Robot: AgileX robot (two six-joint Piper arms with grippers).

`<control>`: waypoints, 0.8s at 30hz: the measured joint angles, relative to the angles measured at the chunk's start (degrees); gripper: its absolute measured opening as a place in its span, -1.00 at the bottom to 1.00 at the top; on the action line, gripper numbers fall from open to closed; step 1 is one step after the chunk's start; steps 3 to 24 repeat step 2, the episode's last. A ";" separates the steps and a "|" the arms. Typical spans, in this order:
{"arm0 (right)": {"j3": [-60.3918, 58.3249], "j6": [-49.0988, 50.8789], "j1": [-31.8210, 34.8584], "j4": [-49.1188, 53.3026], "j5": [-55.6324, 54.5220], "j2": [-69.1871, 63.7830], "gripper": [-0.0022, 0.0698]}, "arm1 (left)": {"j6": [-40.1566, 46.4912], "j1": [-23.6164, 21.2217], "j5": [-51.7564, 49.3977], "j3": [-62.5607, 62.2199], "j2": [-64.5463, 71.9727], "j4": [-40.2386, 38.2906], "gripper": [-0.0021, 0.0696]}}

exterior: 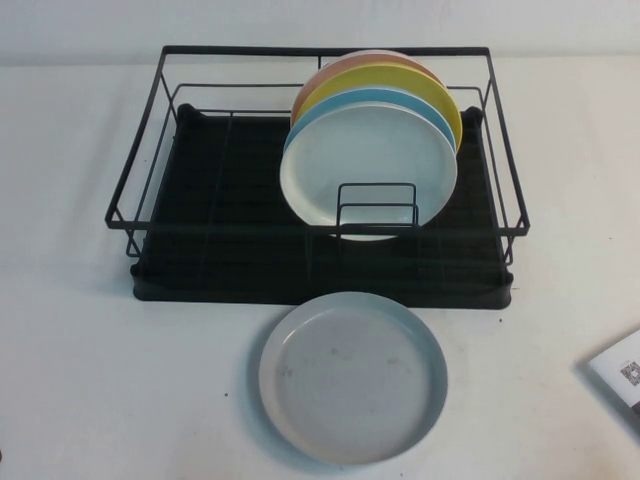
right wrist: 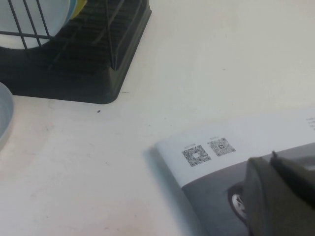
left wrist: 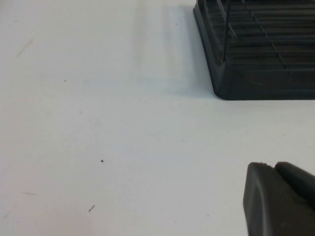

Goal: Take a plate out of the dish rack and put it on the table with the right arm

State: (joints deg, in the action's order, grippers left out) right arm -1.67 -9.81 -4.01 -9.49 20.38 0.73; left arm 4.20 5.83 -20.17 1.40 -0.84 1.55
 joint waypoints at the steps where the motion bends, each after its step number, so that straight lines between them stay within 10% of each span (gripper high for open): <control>1: 0.00 0.00 0.00 0.00 0.00 0.10 -0.99 | 0.00 0.00 0.00 0.00 0.00 0.00 -0.95; 24: 0.00 0.00 0.00 0.00 0.00 0.07 -0.99 | 0.00 0.00 0.00 0.00 0.00 0.00 -0.95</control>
